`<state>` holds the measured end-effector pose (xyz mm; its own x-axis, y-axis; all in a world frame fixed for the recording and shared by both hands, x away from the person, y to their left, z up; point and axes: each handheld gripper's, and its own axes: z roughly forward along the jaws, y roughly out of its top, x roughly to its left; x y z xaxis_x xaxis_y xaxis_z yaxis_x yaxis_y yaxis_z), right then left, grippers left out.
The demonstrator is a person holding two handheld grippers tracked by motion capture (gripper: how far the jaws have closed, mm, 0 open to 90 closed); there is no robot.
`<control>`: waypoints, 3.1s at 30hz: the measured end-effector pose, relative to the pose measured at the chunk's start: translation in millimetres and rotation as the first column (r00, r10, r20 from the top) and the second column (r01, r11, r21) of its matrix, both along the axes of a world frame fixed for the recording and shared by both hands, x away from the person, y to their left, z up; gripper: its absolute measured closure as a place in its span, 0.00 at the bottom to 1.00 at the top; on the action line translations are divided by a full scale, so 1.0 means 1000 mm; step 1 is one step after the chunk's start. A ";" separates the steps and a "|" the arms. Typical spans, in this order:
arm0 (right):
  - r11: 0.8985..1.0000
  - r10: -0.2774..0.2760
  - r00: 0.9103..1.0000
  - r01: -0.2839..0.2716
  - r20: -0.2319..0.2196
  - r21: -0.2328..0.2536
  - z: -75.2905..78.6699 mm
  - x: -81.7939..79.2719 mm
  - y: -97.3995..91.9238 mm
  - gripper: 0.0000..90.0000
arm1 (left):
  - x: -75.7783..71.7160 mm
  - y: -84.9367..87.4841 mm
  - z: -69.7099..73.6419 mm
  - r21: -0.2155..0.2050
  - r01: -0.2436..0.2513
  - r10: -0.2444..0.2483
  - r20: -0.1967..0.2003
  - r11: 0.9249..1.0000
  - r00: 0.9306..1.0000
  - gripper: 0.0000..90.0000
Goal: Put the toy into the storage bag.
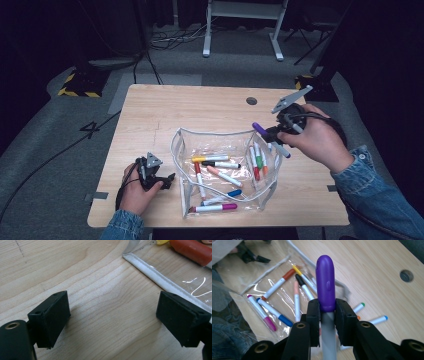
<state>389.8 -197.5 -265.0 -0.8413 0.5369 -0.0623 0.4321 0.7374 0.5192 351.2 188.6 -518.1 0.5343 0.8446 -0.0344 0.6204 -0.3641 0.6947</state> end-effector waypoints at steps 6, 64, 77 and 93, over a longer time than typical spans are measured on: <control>0.993 0.113 0.993 -0.114 -0.013 -0.029 -0.004 -0.013 0.043 0.83 | 0.000 0.000 0.000 0.000 0.000 0.000 0.000 1.000 1.000 0.13; 0.976 -0.124 0.992 0.116 0.032 0.183 -0.015 0.030 -0.053 0.59 | 0.000 0.000 0.000 0.000 -0.002 0.002 0.002 1.000 1.000 0.13; 0.927 -0.350 0.936 0.353 -0.043 0.124 -0.076 0.069 -0.114 0.55 | 0.000 0.000 0.000 0.000 -0.002 0.002 0.002 1.000 1.000 0.13; 0.904 -0.411 0.896 0.425 -0.165 0.055 -0.176 0.083 -0.119 0.54 | 0.000 0.000 0.000 0.000 0.000 0.000 0.000 1.000 1.000 0.13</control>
<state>473.0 -316.5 -440.7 -0.5339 0.8387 0.1071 0.7665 0.4266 0.4801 351.2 188.6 -518.1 0.5342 0.8447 -0.0344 0.6205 -0.3641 0.6946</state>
